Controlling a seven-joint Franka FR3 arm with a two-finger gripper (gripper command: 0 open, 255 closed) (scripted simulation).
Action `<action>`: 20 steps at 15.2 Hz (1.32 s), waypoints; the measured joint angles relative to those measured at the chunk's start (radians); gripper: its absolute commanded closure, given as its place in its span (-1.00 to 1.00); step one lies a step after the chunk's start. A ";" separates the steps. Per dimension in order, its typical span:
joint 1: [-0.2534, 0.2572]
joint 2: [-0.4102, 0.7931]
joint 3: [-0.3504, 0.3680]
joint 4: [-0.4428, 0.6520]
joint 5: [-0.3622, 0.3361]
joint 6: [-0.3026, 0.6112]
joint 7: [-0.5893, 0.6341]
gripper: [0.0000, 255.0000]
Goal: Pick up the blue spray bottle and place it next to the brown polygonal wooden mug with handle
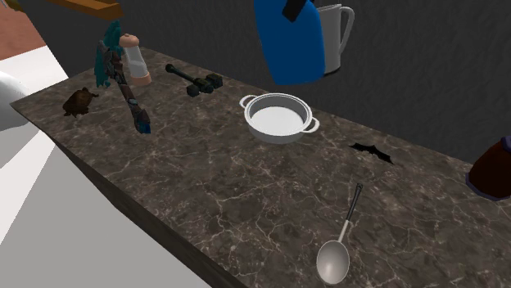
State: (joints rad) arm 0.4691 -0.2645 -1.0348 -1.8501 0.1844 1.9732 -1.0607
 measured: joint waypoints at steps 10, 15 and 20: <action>0.080 0.081 -0.340 0.064 0.103 -0.084 -0.277 1.00; 0.351 0.015 -0.686 0.147 0.046 -0.123 -0.342 1.00; 0.478 -0.132 -0.834 0.255 -0.089 -0.161 -0.353 1.00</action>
State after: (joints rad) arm 0.9468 -0.3966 -1.8683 -1.5954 0.0955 1.8119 -1.4140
